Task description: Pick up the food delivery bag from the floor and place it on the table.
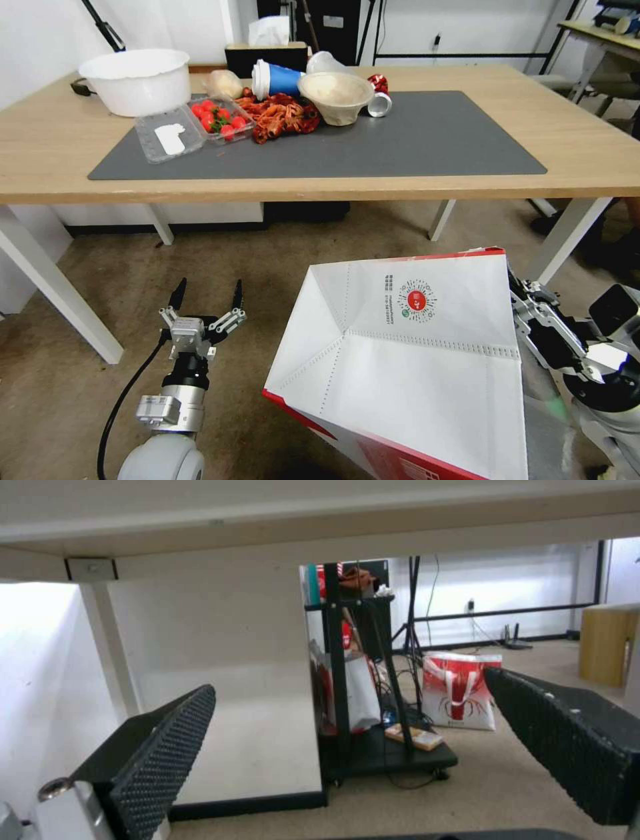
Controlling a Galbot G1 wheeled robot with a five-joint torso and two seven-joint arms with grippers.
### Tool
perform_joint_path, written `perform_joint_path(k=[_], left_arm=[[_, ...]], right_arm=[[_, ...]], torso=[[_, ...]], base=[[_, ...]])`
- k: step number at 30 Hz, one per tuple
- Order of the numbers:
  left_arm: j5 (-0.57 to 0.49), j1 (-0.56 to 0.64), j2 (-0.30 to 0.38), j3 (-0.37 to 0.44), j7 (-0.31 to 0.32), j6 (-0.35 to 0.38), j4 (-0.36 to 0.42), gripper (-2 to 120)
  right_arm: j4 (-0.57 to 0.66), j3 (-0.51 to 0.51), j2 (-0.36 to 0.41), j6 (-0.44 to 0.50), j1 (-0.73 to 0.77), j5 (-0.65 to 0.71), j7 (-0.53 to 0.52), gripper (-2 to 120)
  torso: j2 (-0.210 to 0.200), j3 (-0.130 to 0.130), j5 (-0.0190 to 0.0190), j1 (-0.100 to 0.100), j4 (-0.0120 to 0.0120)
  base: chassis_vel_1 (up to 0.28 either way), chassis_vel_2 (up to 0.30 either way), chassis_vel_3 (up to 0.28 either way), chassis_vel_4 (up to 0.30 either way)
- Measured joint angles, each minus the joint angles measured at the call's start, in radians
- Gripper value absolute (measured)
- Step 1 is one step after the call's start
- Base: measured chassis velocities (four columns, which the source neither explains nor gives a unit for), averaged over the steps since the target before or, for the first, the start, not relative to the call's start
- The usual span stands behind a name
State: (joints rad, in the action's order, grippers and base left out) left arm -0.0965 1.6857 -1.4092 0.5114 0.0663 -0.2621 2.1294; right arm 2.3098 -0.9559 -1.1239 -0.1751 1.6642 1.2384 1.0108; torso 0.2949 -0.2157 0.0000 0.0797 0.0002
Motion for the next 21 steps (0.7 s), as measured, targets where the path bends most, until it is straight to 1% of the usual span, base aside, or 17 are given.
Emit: perform_joint_path(k=[6, 9, 18, 21], left_arm=[[0.003, 0.004, 0.0, -0.001, 0.0, 0.0, 0.001, 100], [0.003, 0.005, 0.001, -0.001, 0.0, 0.0, 0.005, 100], [0.003, 0.006, 0.002, -0.001, 0.0, 0.0, 0.007, 100], [0.003, 0.006, 0.002, -0.001, 0.0, 0.0, 0.007, 100]], right_arm=[[0.0, -0.002, -0.001, 0.0, 0.001, -0.001, 0.004, 0], [0.001, -0.005, 0.0, -0.001, 0.004, -0.001, 0.009, 0], [0.002, -0.007, 0.0, -0.001, 0.004, -0.002, 0.011, 0], [0.004, -0.008, 0.0, -0.001, 0.004, -0.002, 0.012, 0]], torso=[[0.019, -0.014, 0.0, 0.006, 0.0], [0.037, -0.025, 0.0, 0.011, 0.0], [0.056, -0.039, 0.0, 0.017, 0.0], [0.069, -0.048, -0.0001, 0.021, 0.0]], base=[[0.0, 0.0, 0.0, 0.0], [0.0, 0.0, 0.0, 0.0], [0.0, 0.0, 0.0, 0.0], [0.0, 0.0, 0.0, 0.0]])
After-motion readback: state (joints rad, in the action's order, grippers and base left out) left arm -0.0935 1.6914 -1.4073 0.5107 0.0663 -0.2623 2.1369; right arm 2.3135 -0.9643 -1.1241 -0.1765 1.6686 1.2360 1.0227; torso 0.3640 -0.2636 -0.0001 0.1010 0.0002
